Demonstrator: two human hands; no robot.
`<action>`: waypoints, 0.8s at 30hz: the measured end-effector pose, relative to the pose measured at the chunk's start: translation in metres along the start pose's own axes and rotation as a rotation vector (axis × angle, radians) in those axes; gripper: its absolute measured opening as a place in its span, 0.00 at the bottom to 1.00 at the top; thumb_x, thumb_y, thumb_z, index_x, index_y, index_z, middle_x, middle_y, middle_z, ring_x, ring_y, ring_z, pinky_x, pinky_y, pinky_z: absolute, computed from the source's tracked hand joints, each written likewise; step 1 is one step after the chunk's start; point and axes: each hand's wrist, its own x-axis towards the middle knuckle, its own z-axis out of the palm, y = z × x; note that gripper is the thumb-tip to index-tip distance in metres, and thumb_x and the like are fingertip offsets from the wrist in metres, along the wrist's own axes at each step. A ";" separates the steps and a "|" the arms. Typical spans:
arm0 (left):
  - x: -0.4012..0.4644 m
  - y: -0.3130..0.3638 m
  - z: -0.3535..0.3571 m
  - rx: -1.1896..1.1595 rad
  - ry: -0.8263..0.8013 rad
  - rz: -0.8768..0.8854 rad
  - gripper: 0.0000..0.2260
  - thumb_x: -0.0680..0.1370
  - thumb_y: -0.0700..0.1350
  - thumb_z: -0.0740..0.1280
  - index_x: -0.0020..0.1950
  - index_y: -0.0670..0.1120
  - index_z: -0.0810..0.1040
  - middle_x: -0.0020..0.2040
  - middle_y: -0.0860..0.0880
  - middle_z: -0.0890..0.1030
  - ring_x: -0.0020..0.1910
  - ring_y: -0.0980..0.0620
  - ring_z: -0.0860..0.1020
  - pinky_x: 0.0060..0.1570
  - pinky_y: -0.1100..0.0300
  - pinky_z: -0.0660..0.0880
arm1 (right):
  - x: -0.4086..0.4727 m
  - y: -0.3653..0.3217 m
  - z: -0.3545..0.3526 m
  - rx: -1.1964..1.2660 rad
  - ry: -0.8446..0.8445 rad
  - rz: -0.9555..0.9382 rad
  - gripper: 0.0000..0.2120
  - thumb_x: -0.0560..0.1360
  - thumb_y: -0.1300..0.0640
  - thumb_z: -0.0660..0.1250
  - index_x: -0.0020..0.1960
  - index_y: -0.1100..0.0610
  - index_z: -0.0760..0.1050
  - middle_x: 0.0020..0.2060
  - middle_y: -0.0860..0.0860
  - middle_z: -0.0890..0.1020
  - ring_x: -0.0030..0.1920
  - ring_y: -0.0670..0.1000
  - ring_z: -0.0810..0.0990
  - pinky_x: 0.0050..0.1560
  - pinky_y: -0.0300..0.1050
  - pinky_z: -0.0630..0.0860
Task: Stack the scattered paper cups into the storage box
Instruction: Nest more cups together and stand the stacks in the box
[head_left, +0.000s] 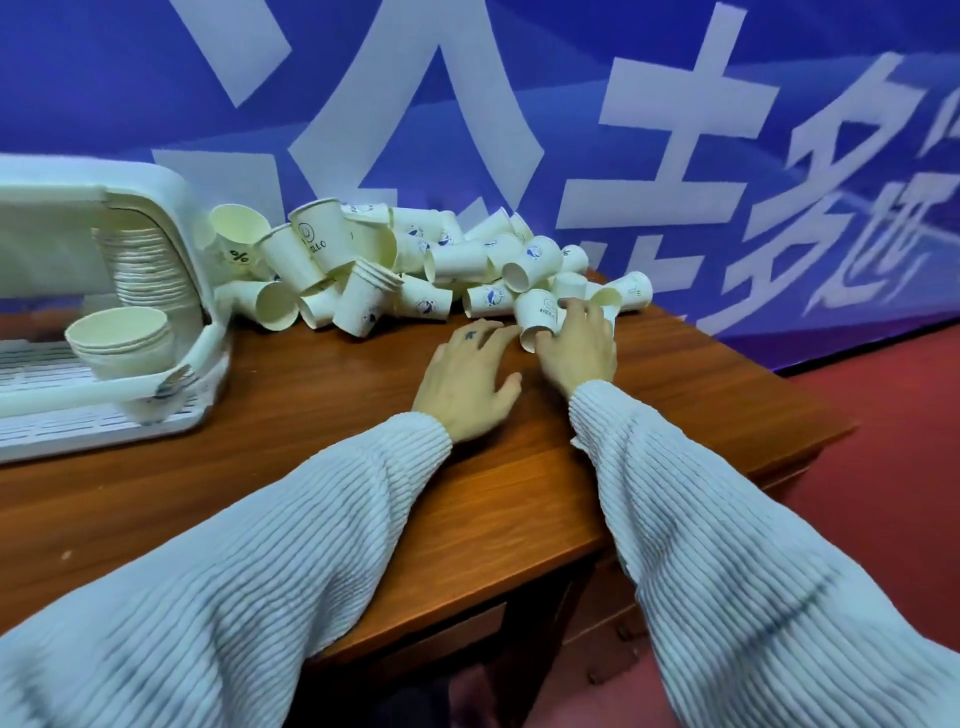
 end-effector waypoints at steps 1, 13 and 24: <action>0.002 0.002 0.004 -0.017 -0.004 -0.007 0.27 0.80 0.53 0.64 0.79 0.51 0.66 0.76 0.48 0.68 0.77 0.47 0.63 0.73 0.46 0.64 | 0.007 0.006 -0.002 0.033 0.029 0.045 0.27 0.77 0.51 0.66 0.75 0.55 0.68 0.74 0.56 0.69 0.73 0.61 0.68 0.71 0.59 0.67; 0.071 0.003 0.044 -0.136 -0.188 -0.189 0.38 0.81 0.55 0.63 0.84 0.56 0.42 0.83 0.41 0.51 0.79 0.37 0.60 0.74 0.40 0.63 | 0.033 0.060 0.006 0.270 0.083 0.280 0.22 0.81 0.44 0.63 0.72 0.52 0.71 0.66 0.52 0.79 0.69 0.58 0.74 0.66 0.55 0.73; 0.117 0.011 0.077 -0.050 -0.084 -0.342 0.30 0.77 0.57 0.72 0.71 0.43 0.64 0.72 0.38 0.65 0.66 0.34 0.73 0.61 0.42 0.73 | 0.032 0.062 0.007 0.356 0.109 0.268 0.06 0.83 0.52 0.59 0.57 0.49 0.73 0.50 0.48 0.81 0.53 0.53 0.79 0.53 0.51 0.74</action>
